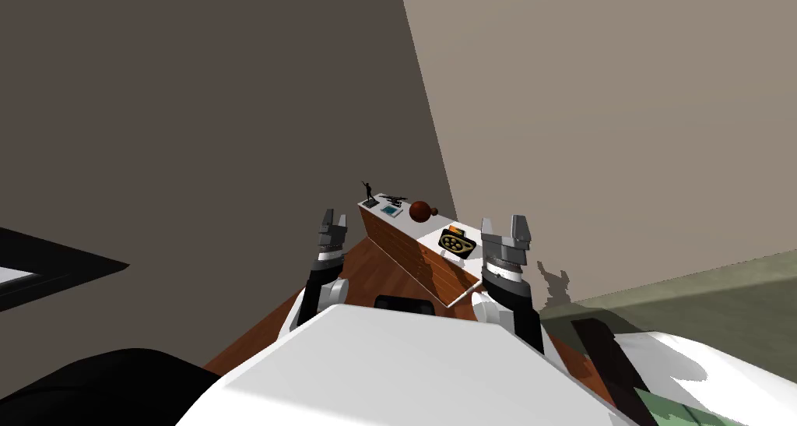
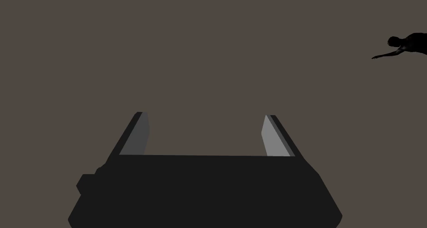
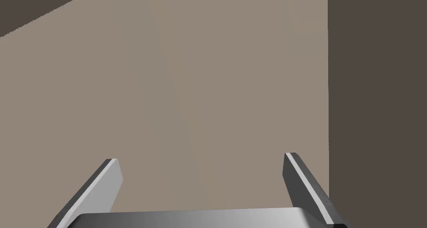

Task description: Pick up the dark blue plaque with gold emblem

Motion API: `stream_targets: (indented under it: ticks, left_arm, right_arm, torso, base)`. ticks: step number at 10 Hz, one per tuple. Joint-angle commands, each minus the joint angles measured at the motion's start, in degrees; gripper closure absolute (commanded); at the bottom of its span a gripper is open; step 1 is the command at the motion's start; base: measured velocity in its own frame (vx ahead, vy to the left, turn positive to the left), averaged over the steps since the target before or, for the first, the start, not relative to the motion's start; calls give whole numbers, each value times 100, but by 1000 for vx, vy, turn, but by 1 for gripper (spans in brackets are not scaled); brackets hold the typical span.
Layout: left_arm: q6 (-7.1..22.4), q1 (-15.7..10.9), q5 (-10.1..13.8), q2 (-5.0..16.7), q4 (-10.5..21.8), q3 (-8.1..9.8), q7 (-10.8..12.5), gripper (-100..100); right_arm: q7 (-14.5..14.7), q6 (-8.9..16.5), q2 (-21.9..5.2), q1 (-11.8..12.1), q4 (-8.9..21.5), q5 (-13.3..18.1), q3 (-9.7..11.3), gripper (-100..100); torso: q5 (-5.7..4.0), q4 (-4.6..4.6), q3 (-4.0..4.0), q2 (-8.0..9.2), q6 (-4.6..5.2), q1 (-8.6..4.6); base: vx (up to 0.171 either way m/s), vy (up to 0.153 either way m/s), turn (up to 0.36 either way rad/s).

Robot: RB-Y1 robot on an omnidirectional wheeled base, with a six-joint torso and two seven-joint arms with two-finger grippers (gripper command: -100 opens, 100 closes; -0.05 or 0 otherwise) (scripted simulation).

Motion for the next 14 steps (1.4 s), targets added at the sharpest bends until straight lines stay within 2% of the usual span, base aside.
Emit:
stream_targets:
  ticks: [1,4,5,8,9,10,11,13,14]
  left_arm:
    - [0,0,0,0,0,0,0,0]
    - [0,0,0,0,0,0,0,0]
    - [0,0,0,0,0,0,0,0]
    - [0,0,0,0,0,0,0,0]
    - [0,0,0,0,0,0,0,0]
    - [0,1,0,0,0,0,0,0]
    - [0,0,0,0,0,0,0,0]
    - [0,0,0,0,0,0,0,0]
    - [0,0,0,0,0,0,0,0]
  right_arm:
    - [14,12,-234,60,26,22,-35,-100]
    - [67,58,-752,291,120,106,-172,-100]
    - [67,58,-809,291,120,106,-172,-100]
    - [149,129,-1380,643,256,230,-387,-100]
    - [149,129,-1477,643,256,230,-387,-100]
    - [181,157,-1663,780,307,277,-472,-100]
    - [181,157,-1711,780,307,277,-472,-100]
    - [250,217,-2106,1076,413,379,-654,-100]
    - [250,217,-2188,1076,413,379,-654,-100]
  torso:
    - [0,0,0,0,0,0]
    - [-1,-2,-4,-7,-1,-5]
    - [-1,-2,-6,-10,-2,-6]
    - [-1,-2,-5,-8,-1,-6]
    - [-2,-3,-6,-11,-1,-8]
    - [-2,-2,-6,-10,1,-7]
    - [-1,-2,-6,-10,-2,-6]
    - [-1,-2,-4,-7,-2,-4]
    - [-1,-2,-6,-11,-2,-7]
  base:
    - [6,2,80]
    - [23,-7,125]
    - [21,-7,58]
    - [25,-7,182]
    - [26,-14,79]
    - [25,-6,169]
    - [17,-7,97]
    - [23,-8,229]
    - [25,-16,90]
